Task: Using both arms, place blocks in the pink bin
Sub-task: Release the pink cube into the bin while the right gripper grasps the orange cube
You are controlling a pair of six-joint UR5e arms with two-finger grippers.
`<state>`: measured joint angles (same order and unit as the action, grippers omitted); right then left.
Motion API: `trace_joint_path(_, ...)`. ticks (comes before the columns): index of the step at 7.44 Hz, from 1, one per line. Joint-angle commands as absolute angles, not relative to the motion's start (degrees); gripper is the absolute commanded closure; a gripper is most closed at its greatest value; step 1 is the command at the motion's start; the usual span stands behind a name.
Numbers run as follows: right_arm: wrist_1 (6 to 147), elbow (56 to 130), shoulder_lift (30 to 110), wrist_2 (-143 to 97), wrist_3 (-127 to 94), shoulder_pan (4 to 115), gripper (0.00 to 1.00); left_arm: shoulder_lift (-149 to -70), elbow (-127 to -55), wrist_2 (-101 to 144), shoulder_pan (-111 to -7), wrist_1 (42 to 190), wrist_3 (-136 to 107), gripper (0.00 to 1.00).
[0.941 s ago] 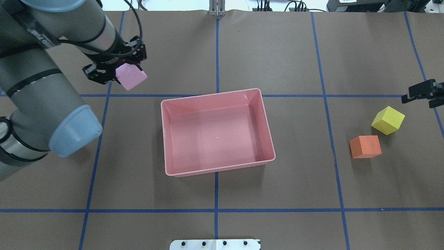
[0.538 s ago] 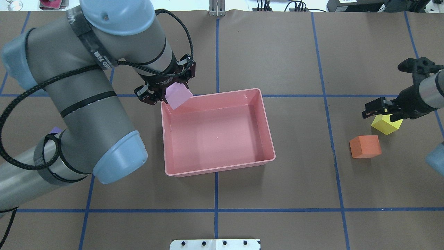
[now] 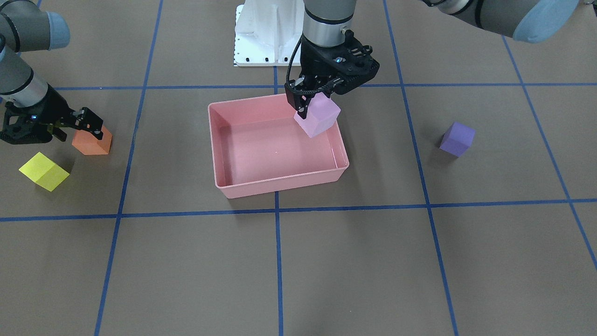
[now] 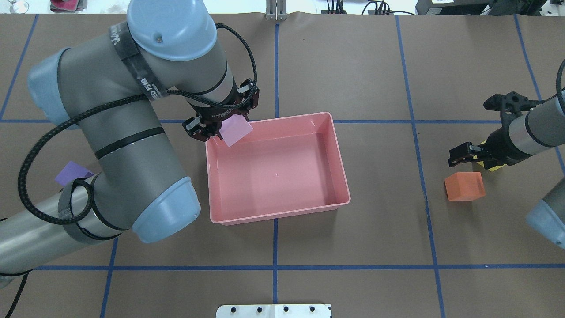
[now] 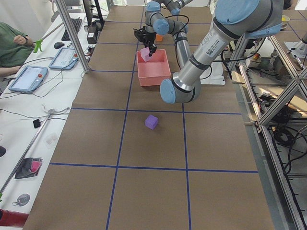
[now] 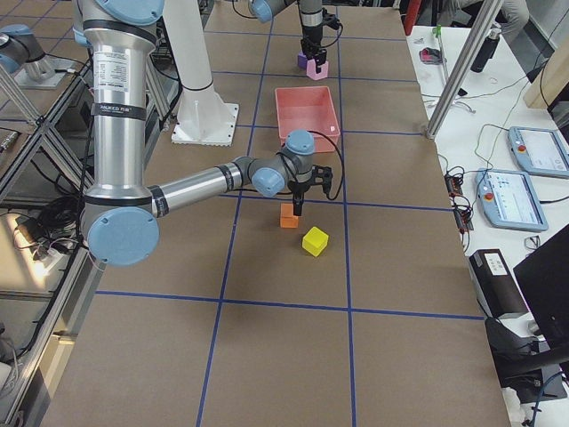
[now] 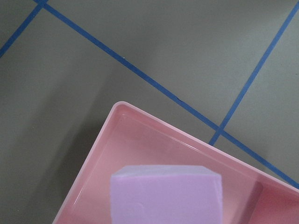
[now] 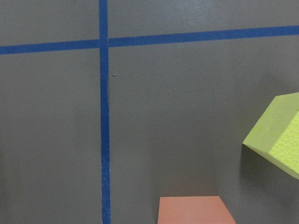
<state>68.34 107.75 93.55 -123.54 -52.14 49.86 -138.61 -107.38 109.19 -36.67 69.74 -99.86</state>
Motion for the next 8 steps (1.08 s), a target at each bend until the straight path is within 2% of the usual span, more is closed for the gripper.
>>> trace_joint_path(1, 68.38, 106.71, 94.13, -123.49, -50.54, 49.22, 0.0, -138.6, -107.14, 109.07, -36.39, 69.79, -100.11, 1.0)
trace_joint_path(8, 68.38, 104.59, 92.9, -121.29, -50.54, 44.82, 0.01, -138.6, -106.79, 108.9, -35.43, 69.96, -100.2, 1.0)
